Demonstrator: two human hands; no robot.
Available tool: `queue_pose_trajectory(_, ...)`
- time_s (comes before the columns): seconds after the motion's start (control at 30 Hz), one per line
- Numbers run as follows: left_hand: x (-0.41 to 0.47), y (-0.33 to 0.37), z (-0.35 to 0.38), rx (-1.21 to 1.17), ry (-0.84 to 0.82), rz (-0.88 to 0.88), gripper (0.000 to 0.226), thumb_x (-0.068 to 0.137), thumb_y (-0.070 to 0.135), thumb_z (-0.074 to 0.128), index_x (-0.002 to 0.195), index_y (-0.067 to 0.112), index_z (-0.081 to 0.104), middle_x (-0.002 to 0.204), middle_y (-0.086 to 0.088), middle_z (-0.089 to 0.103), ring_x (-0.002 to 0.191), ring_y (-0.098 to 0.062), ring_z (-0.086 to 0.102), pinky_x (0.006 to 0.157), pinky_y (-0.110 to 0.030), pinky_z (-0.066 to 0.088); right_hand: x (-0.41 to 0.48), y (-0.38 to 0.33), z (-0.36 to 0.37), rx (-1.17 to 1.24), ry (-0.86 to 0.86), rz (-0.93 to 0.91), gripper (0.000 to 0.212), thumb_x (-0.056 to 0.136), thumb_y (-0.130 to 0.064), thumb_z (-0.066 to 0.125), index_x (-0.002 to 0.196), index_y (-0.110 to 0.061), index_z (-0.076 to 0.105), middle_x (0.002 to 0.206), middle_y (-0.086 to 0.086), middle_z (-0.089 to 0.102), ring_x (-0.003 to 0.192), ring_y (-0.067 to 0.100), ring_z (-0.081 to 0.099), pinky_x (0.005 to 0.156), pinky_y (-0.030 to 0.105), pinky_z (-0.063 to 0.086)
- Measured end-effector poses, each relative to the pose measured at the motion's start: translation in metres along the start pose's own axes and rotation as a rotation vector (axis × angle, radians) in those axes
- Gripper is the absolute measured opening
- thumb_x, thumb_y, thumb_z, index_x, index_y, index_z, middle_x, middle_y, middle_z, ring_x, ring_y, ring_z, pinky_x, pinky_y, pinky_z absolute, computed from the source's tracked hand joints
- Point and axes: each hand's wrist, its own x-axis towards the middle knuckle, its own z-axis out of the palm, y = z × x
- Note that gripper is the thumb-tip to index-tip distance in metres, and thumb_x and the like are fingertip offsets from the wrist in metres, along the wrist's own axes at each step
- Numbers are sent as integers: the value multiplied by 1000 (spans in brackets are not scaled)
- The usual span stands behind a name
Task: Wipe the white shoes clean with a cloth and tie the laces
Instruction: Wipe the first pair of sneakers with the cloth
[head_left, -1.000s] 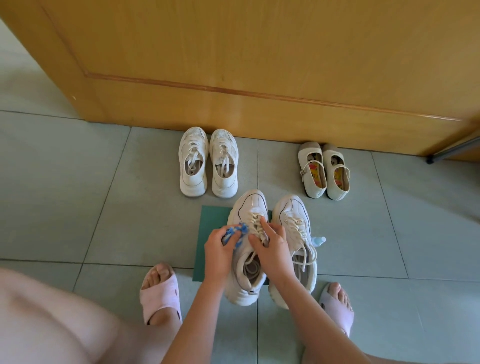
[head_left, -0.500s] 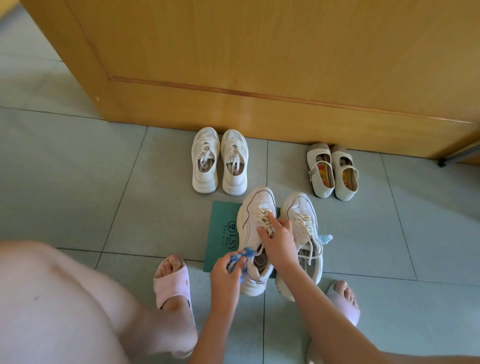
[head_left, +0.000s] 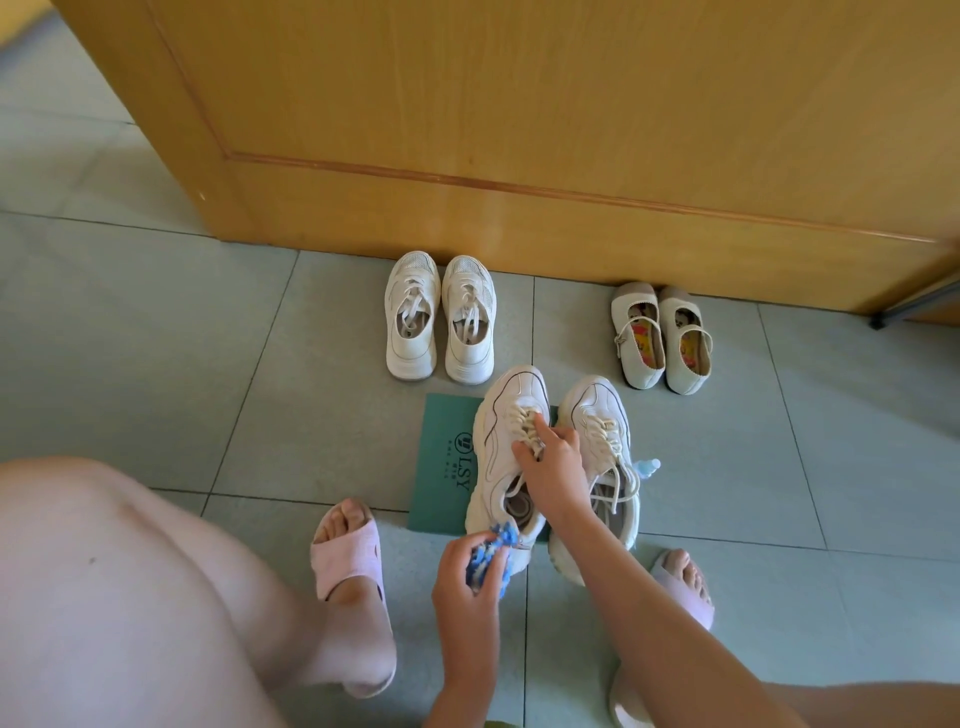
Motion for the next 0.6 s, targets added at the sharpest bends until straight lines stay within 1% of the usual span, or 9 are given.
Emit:
queue_pose_trajectory(0.13, -3, -1, -1, 35, -8, 82, 17, 81, 7, 69, 90, 22, 66, 92, 10, 64, 89, -3, 59, 71, -8, 44, -1, 0, -1, 8, -15, 4, 56, 95, -33, 48, 147, -25, 28, 136, 4, 34, 85, 13, 53, 77, 29, 49)
queue_pose_trajectory(0.23, -4, -4, -1, 74, -7, 122, 20, 83, 5, 68, 92, 23, 64, 94, 8, 62, 93, 1, 57, 73, -5, 42, -1, -1, -3, 20, -33, 2, 56, 95, -32, 49, 147, -25, 28, 136, 5, 33, 80, 12, 52, 73, 27, 47)
queue_pose_trajectory(0.33, -3, -16, -4, 124, -4, 129, 22, 82, 4, 68, 92, 23, 64, 93, 7, 60, 92, 1, 56, 73, -4, 42, -2, -1, -4, 20, -44, -4, 57, 95, -32, 49, 147, -26, 27, 137, 5, 32, 83, 12, 51, 78, 28, 49)
queue_pose_trajectory(0.4, 0, -24, -9, 126, 49, 70, 18, 83, 5, 68, 92, 20, 65, 92, 5, 60, 90, -4, 57, 72, -4, 42, -2, -1, -5, 29, -56, 4, 58, 95, -34, 49, 147, -27, 26, 138, 6, 32, 88, 13, 50, 85, 31, 50)
queue_pose_trajectory(0.47, 11, -25, -12, 97, 126, -45, 12, 85, 10, 66, 97, 13, 64, 93, 2, 61, 88, -12, 59, 69, -7, 42, -4, -2, -6, 52, -64, 14, 60, 94, -37, 50, 148, -28, 24, 138, 7, 31, 91, 14, 52, 90, 35, 50)
queue_pose_trajectory(0.5, 21, -24, -12, 100, 158, -83, 14, 86, 13, 65, 100, 9, 64, 94, -1, 62, 88, -17, 59, 68, -10, 42, -6, -3, -7, 65, -66, 20, 61, 93, -38, 51, 148, -29, 24, 139, 7, 31, 92, 15, 52, 90, 35, 50)
queue_pose_trajectory(0.6, 60, -14, -14, 102, 189, -90, 21, 86, 18, 65, 104, 8, 64, 98, -8, 64, 91, -23, 59, 74, -23, 42, -13, -5, -8, 72, -61, 24, 63, 92, -41, 53, 147, -27, 25, 141, 7, 31, 102, 18, 52, 86, 32, 47)
